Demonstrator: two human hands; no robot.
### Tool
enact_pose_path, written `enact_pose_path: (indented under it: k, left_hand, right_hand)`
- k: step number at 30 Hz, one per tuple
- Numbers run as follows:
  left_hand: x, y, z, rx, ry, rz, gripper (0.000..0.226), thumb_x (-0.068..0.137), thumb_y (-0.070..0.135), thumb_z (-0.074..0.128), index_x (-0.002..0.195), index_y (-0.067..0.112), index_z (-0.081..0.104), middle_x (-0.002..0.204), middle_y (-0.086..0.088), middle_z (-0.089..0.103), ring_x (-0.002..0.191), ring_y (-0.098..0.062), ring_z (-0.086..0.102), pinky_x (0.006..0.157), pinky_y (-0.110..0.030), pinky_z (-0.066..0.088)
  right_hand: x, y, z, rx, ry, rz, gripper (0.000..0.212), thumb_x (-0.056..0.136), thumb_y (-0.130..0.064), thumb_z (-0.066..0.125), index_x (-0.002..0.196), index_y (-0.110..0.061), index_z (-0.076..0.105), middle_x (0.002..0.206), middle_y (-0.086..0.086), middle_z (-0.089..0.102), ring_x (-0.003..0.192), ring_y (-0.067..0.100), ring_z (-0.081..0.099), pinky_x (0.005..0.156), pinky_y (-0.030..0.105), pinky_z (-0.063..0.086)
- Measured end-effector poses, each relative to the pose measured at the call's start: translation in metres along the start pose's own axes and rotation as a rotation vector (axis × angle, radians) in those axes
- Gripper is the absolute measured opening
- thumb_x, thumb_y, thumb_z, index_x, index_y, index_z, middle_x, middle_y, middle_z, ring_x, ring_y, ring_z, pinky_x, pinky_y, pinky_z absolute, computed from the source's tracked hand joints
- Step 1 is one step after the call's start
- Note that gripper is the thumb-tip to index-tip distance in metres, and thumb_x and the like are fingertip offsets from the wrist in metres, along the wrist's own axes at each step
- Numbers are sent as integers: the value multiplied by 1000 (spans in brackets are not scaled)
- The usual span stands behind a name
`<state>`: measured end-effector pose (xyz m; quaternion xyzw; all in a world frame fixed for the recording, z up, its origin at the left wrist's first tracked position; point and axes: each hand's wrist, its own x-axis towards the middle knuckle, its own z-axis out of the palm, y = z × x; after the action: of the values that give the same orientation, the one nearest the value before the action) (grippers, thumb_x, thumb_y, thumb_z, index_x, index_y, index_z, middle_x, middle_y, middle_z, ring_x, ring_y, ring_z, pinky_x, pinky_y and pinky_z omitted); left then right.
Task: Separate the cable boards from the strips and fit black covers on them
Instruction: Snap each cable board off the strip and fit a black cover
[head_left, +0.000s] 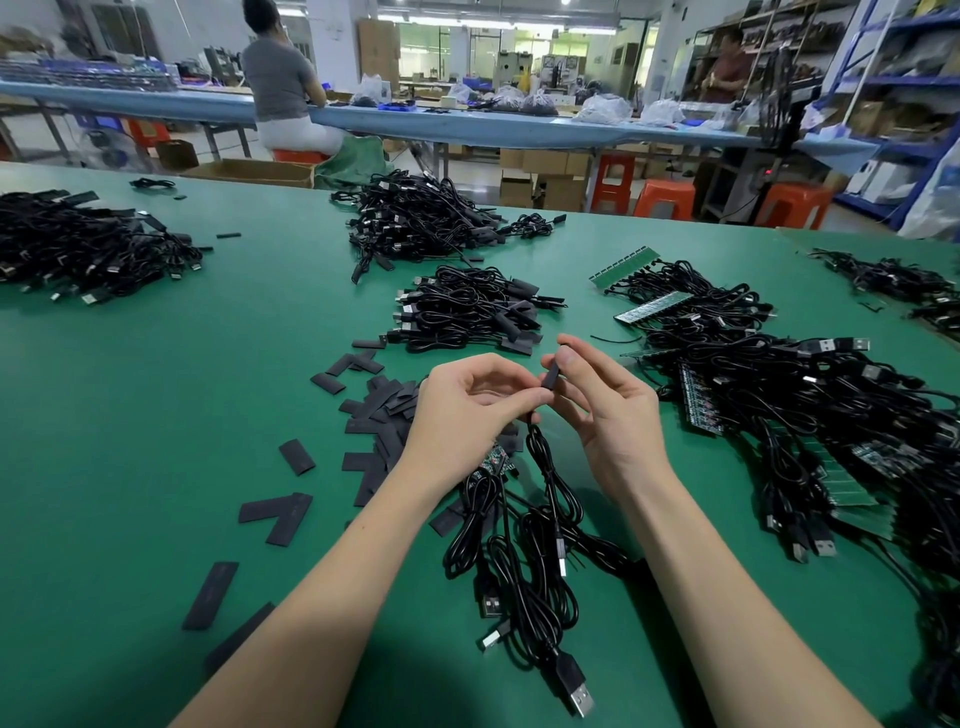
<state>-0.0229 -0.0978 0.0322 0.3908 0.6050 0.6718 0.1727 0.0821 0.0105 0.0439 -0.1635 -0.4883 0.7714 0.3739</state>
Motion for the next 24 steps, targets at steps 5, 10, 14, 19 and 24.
enact_pose_path:
  k: [5, 10, 14, 19, 24]
  left_hand:
    - [3, -1, 8, 78, 29, -8, 14, 80, 25, 85, 88, 21, 74, 82, 2, 77, 77, -12, 73, 73, -27, 59]
    - [0, -3, 12, 240, -209, -206, 40, 70, 56, 82, 99, 33, 66, 85, 14, 76, 70, -1, 66, 76, -25, 56]
    - [0, -2, 15, 257, -282, -232, 29, 80, 47, 80, 99, 30, 66, 82, 10, 77, 68, -4, 64, 80, -33, 53]
    - [3, 3, 13, 101, -244, -276, 16, 92, 28, 73, 100, 17, 65, 91, -9, 77, 85, -36, 73, 78, -35, 59]
    - [7, 11, 12, 95, -176, -240, 11, 97, 25, 67, 103, 16, 67, 90, -8, 76, 84, -25, 76, 80, -44, 59]
  right_hand:
    - [2, -1, 0, 38, 60, 15, 9, 84, -14, 76, 91, -18, 80, 91, 10, 77, 75, 16, 71, 69, 24, 59]
    - [12, -9, -10, 157, 252, -4, 7, 92, -9, 70, 98, -13, 70, 81, 3, 74, 71, 12, 69, 63, 20, 58]
    - [15, -12, -18, 188, 325, -24, 4, 93, -11, 70, 94, -15, 70, 77, -2, 73, 74, 12, 68, 68, 20, 60]
    - [19, -10, -21, 253, 372, -14, 5, 94, -10, 68, 98, -13, 68, 83, 3, 72, 72, 11, 70, 68, 20, 60]
    - [22, -4, -27, 212, 363, 57, 27, 97, -26, 67, 118, -9, 63, 94, 7, 74, 71, 17, 73, 68, 23, 60]
